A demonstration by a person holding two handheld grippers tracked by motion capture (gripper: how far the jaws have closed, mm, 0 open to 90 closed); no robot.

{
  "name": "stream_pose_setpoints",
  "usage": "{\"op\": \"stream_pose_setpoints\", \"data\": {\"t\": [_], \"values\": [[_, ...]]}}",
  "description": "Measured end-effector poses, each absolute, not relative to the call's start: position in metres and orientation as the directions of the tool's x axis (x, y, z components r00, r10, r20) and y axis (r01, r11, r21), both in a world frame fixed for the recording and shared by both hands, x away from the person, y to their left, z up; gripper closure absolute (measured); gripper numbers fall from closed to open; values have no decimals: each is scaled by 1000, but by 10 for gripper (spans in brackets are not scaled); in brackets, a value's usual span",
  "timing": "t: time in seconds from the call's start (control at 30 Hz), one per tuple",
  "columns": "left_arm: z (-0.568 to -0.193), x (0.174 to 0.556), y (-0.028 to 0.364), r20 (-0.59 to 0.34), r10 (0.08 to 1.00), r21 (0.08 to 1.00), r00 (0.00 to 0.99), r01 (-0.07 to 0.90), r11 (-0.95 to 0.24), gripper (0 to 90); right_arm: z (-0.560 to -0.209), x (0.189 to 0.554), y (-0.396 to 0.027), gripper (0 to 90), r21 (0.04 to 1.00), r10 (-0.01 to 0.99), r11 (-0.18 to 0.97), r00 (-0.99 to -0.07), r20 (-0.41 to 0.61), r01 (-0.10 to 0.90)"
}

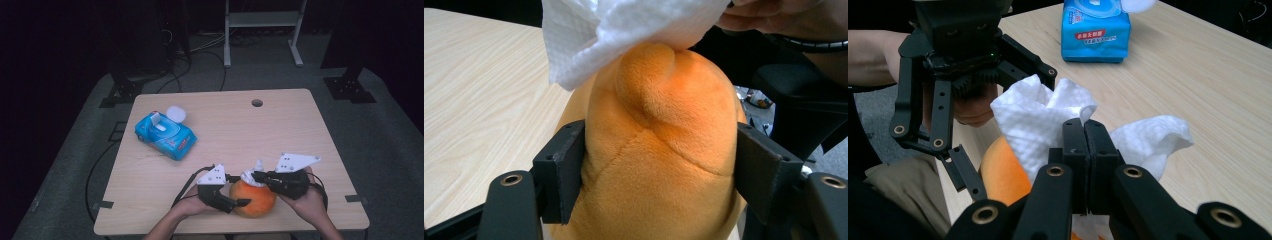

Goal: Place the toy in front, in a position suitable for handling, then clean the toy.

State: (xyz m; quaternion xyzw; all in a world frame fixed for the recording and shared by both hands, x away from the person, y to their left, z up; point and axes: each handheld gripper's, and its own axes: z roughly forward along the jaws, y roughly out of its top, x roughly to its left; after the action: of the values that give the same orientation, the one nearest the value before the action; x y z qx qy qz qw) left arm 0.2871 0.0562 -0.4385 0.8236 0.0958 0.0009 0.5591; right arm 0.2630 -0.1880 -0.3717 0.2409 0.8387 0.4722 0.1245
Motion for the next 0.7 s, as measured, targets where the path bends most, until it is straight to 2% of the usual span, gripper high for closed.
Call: {"op": "stream_pose_setpoints", "data": {"t": [0.3,0.43,0.53,0.7], "values": [[-439,290,59,-123,170,923,978,176,-343,276,-369,260,-194,883,859,526,420,-850,31,291],[-440,297,67,-145,186,924,972,200,-326,321,-369,259,-198,883,853,526,437,-850,16,287],[-442,300,71,-158,196,923,968,215,-318,352,-377,263,-210,883,829,541,450,-840,43,333],[-444,302,73,-178,199,926,964,233,-299,353,-382,268,-233,883,820,583,422,-808,83,388]]}}
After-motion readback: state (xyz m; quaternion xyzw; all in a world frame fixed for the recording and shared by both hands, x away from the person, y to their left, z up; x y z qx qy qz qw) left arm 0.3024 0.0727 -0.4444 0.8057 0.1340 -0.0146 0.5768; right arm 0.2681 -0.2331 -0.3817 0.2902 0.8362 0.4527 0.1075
